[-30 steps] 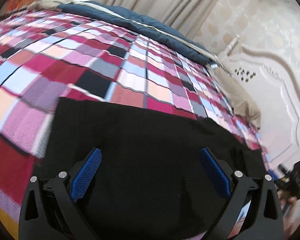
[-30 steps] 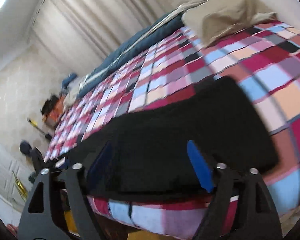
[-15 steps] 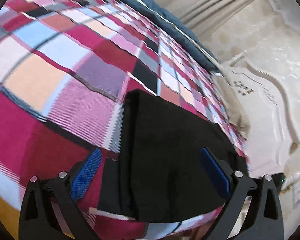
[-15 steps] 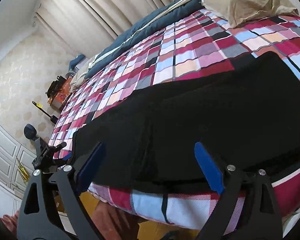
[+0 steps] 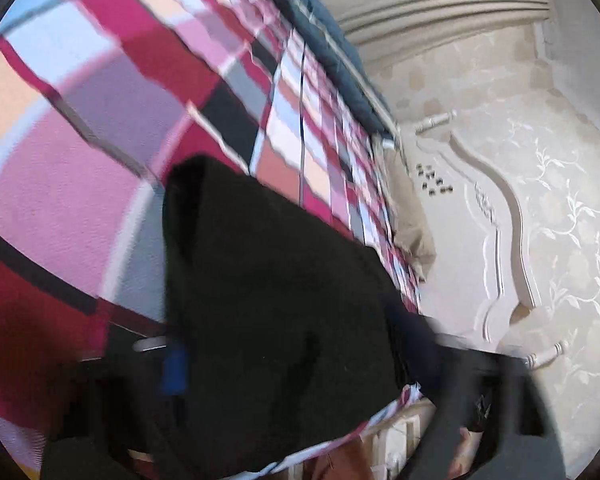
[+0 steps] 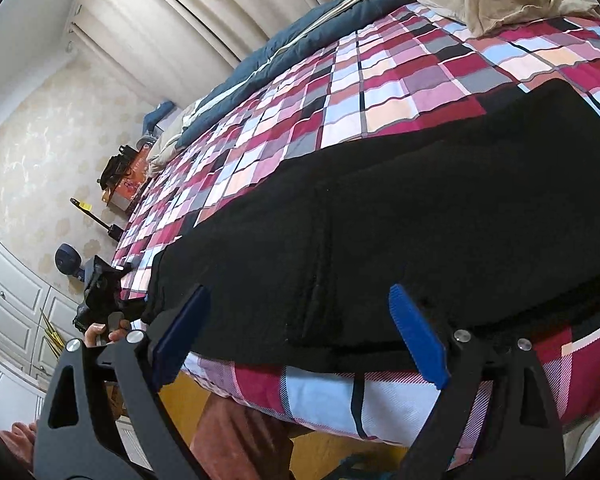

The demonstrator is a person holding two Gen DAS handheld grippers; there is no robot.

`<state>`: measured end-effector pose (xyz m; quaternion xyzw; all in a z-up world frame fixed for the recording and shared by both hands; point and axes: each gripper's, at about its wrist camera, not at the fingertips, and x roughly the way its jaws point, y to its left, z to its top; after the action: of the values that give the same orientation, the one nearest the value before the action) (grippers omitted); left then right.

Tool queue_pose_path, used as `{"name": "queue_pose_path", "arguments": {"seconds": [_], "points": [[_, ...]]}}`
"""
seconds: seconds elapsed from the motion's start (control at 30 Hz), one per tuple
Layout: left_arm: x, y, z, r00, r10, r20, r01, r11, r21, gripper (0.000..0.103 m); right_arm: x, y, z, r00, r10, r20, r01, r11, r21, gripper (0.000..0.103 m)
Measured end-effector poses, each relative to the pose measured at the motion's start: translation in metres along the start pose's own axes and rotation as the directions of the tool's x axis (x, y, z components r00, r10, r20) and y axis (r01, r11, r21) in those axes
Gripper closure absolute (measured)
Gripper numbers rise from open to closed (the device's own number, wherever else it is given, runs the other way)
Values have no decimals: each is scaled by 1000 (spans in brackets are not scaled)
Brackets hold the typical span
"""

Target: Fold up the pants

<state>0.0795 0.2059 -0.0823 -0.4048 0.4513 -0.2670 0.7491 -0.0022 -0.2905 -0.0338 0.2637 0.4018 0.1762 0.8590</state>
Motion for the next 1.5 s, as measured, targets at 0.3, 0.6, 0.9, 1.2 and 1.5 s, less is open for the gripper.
{"name": "queue_pose_path", "arguments": {"seconds": [0.3,0.6,0.9,1.2,1.5], "points": [[3,-2,0,997,72,-30,-73,997,-35,88,-4,-1,0,1000,0,5,0,1000,1,12],[0,-87,7,999,8,33,-10,996,85,89,-14,-8,0,1000,-12,21,12,1000,18,12],[52,-200,-4,1000,-11,-29,17,970,244,89,-30,-15,-1,999,-3,46,1,999,32,12],[175,-265,-52,981,54,-184,15,936,352,89,-55,-33,3,995,22,94,-28,998,61,12],[274,-243,-98,944,249,-216,-149,907,393,89,-76,-65,1,993,32,118,-47,991,127,12]]}}
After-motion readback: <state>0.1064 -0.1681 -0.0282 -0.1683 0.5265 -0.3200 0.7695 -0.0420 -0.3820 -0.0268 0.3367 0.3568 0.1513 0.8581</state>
